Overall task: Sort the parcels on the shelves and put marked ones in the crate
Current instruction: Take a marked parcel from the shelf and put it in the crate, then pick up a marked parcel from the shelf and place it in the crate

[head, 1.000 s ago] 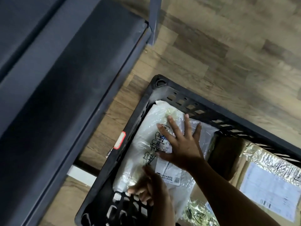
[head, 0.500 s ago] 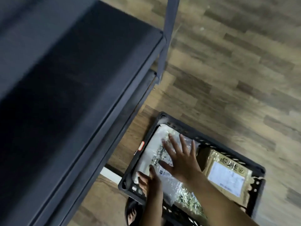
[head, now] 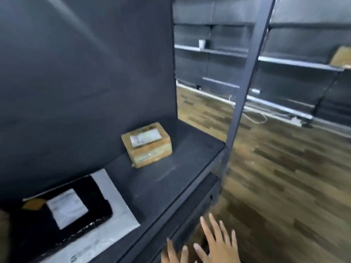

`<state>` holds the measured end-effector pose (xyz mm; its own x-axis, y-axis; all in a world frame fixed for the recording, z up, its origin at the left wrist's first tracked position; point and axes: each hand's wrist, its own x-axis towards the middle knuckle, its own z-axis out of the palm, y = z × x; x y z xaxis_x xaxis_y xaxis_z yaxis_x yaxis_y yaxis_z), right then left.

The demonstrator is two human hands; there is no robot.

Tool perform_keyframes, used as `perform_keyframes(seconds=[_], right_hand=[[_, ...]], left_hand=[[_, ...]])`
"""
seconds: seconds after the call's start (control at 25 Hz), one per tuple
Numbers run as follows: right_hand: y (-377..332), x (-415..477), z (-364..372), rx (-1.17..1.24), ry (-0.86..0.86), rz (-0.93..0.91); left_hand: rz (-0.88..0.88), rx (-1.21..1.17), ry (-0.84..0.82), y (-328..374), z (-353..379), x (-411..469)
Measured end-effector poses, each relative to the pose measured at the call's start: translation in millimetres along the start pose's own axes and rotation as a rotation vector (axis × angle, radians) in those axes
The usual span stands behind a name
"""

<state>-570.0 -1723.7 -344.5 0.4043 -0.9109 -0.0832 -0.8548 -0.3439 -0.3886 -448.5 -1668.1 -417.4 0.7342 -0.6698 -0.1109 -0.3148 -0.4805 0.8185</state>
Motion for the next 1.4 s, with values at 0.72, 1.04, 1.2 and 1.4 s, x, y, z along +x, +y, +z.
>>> perform_keyframes(seconds=[0.72,1.04,1.2,1.4], right_hand=[[-106.2,80.6,-121.3,0.027,-0.086,-0.024],[-160.3,213.2,-95.2,0.339,-0.122,0.13],[-182.6,271.4,-90.6,0.577,-0.164,0.143],[-195.0,296.6,-82.0,0.709,-0.211,0.221]], left_hand=[[-0.289,-0.163,-0.052,121.6,-212.3,90.0],[-0.281,-0.224,-0.133,133.0,-196.5,220.3],[-0.253,-0.362,-0.186,137.1,-177.6,265.3],[-0.319,-0.429,-0.212,132.1,-163.4,290.0]])
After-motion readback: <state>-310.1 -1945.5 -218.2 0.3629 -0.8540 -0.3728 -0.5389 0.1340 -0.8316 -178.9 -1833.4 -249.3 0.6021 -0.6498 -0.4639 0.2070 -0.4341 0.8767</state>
